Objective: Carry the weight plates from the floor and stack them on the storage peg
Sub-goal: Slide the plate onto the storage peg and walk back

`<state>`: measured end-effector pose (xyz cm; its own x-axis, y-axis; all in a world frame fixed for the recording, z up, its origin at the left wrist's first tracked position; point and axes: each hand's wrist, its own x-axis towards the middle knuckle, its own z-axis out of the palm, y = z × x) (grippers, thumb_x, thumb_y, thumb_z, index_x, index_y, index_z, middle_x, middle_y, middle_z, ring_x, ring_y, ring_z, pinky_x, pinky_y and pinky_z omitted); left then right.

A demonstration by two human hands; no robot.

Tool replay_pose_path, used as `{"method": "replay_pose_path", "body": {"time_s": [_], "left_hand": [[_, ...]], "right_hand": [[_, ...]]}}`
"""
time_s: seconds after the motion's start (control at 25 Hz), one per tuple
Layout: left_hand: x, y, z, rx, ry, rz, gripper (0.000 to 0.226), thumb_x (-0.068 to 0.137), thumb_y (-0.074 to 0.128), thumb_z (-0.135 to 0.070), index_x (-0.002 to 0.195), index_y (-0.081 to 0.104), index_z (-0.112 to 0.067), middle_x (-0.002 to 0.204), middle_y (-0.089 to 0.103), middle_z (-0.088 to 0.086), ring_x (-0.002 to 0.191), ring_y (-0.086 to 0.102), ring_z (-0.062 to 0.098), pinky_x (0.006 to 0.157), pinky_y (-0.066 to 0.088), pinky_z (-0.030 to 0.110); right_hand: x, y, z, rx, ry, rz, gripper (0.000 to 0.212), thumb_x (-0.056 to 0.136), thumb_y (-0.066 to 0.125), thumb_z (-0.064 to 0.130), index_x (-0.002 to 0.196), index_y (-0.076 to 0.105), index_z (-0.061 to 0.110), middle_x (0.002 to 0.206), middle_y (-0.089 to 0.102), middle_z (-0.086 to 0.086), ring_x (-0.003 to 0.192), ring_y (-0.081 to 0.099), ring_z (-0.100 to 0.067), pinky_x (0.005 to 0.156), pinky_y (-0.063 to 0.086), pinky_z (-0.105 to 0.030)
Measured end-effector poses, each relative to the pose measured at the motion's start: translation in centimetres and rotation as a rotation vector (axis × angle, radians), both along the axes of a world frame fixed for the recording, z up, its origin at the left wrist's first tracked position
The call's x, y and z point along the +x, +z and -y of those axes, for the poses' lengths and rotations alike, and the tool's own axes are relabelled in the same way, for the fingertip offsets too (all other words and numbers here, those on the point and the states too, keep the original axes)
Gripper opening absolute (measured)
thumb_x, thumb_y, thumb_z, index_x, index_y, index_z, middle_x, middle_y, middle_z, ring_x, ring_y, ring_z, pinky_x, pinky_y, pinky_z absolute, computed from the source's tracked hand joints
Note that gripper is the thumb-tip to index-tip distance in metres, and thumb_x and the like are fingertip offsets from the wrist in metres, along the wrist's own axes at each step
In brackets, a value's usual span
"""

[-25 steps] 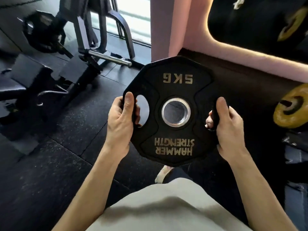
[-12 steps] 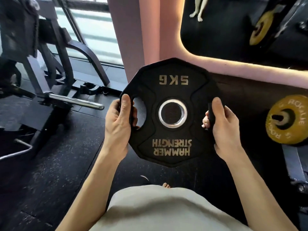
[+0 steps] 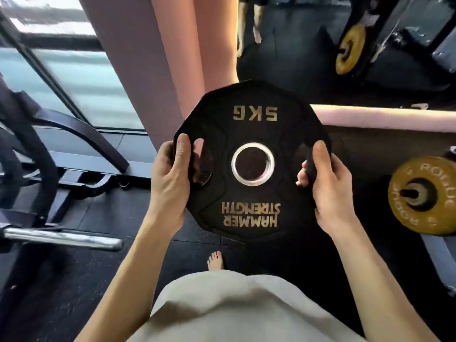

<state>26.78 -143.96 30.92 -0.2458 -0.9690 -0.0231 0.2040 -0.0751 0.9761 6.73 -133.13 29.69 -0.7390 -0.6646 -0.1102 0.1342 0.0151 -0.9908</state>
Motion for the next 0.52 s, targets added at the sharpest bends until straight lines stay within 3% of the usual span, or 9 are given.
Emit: {"method": "replay_pose_path", "body": {"time_s": [0.2, 0.28, 0.44, 0.52], "left_hand": [[-6.2, 1.2, 11.5, 0.015, -0.124, 0.025, 0.035, 0.094, 0.052, -0.045, 0.101, 0.052, -0.010, 0.074, 0.048, 0.006, 0.058, 0.042, 0.012, 0.050, 0.041, 0.022], [-9.1, 1.1, 14.7, 0.011, -0.151, 0.037, 0.035, 0.095, 0.054, -0.044, 0.101, 0.054, -0.010, 0.078, 0.047, 0.012, 0.060, 0.043, 0.014, 0.052, 0.041, 0.024], [-17.5, 0.9, 20.8, 0.024, -0.258, 0.033, 0.031, 0.097, 0.054, -0.043, 0.095, 0.058, -0.012, 0.078, 0.052, 0.006, 0.064, 0.049, 0.011, 0.056, 0.043, 0.022], [-22.3, 0.6, 23.6, -0.003, -0.312, 0.073, 0.036, 0.094, 0.056, -0.048, 0.096, 0.057, -0.013, 0.083, 0.048, 0.009, 0.069, 0.047, 0.018, 0.062, 0.042, 0.029]], "right_hand": [[-4.6, 0.6, 9.0, -0.004, -0.143, 0.011, 0.036, 0.094, 0.056, 0.050, 0.075, 0.060, 0.020, 0.068, 0.057, 0.007, 0.061, 0.054, -0.008, 0.064, 0.047, -0.028], [-6.9, 0.6, 11.4, 0.010, -0.181, 0.022, 0.036, 0.092, 0.056, 0.053, 0.077, 0.062, 0.021, 0.070, 0.059, 0.007, 0.065, 0.055, -0.009, 0.067, 0.047, -0.030], [-13.7, 0.0, 15.9, 0.001, -0.301, 0.024, 0.037, 0.091, 0.056, 0.054, 0.076, 0.062, 0.021, 0.067, 0.058, 0.008, 0.065, 0.054, -0.010, 0.068, 0.046, -0.031], [-17.7, -0.1, 17.6, 0.001, -0.340, 0.020, 0.038, 0.090, 0.056, 0.054, 0.076, 0.061, 0.020, 0.065, 0.056, 0.008, 0.063, 0.052, -0.010, 0.067, 0.045, -0.031]]}}
